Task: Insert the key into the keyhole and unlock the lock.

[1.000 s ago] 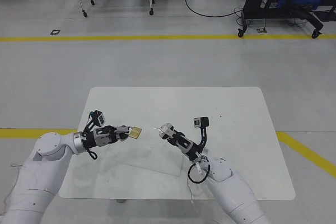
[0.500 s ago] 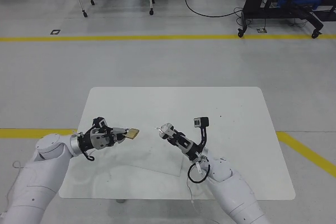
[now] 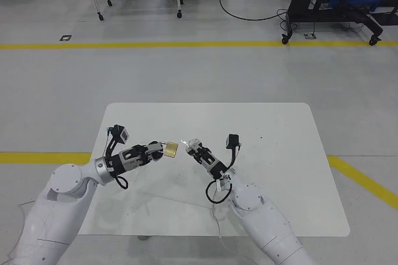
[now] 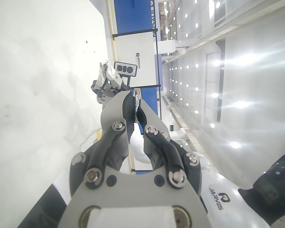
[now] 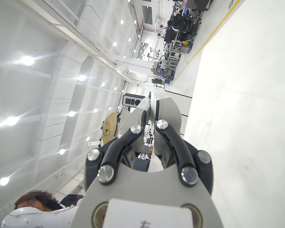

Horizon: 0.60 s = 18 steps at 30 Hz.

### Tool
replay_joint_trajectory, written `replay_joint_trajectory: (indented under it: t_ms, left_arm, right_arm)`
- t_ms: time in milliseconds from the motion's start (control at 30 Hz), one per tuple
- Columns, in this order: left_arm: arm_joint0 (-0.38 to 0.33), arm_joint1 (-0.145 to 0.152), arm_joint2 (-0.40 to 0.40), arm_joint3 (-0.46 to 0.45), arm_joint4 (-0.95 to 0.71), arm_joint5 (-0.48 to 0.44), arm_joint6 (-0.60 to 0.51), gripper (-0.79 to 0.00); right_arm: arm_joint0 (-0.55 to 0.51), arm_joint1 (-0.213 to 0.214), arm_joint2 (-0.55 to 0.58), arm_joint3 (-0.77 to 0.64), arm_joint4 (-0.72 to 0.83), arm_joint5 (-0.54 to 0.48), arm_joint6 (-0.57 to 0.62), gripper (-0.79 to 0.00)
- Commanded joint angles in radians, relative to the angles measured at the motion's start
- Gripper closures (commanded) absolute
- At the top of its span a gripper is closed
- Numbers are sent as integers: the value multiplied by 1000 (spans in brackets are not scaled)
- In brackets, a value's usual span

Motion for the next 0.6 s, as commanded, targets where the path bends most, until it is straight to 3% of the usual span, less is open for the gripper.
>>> replay_joint_trajectory:
  t_ms: [0,200,567]
  left_arm:
    - [4,0,12,-22,49,1,28,0]
    - [10,-2,44,-60,174,4,105,0]
    - [17,-3,45,-54,208,9,151,0]
  right_arm:
    - [5,-5,-7,5,6,-7,-4,0]
    - [21,-21,-28,21,16,-19,3,0]
    - [16,-30,-16,2,35,-48,45,0]
